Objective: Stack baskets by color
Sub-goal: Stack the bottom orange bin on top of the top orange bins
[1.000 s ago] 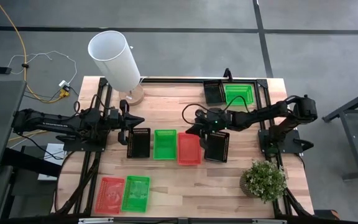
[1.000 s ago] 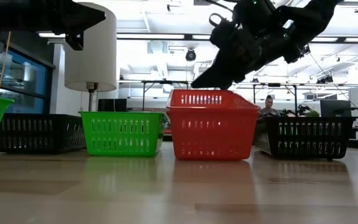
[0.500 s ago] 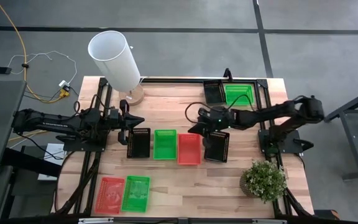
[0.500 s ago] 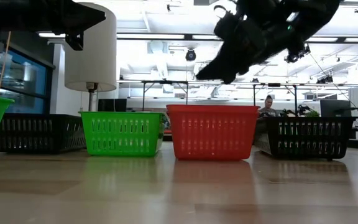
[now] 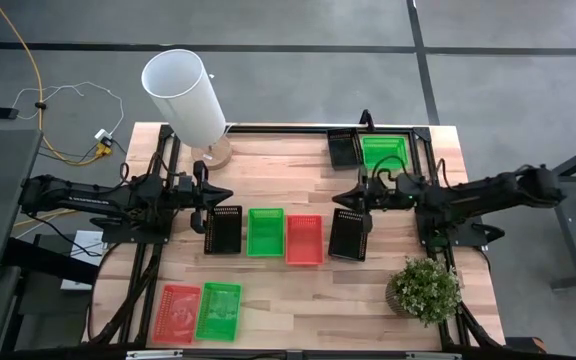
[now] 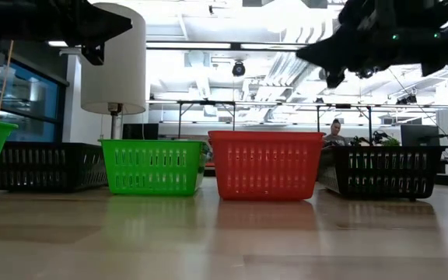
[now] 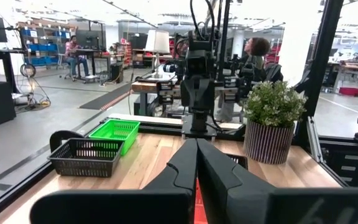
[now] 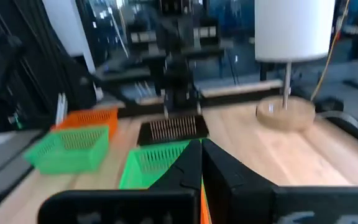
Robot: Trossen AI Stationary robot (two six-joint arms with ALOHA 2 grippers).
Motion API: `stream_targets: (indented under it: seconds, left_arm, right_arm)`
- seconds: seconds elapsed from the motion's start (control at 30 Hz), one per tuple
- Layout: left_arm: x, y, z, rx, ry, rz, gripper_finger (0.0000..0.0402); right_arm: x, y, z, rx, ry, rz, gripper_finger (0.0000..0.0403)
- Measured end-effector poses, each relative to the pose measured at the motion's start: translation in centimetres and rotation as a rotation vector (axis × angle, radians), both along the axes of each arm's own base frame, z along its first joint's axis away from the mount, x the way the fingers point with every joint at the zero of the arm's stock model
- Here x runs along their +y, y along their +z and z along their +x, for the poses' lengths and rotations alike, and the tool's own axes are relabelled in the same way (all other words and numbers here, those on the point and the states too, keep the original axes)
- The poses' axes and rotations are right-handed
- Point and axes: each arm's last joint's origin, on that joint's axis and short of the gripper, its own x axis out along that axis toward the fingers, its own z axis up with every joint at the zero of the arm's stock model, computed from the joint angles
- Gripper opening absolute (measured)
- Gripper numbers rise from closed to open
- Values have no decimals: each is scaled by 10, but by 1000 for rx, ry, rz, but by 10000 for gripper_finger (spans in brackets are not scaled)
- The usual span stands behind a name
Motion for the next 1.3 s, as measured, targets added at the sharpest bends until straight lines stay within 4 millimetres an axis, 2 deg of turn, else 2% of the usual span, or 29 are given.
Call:
stream_targets:
  seconds: [0.23,1.3]
  left_arm:
    - [0,0,0,1,1,18,0]
    - [0,0,0,1,6,22,1]
  right_arm:
    - [0,20,3,-62,-2,-73,0]
    - [0,11,4,38,0,-108,0]
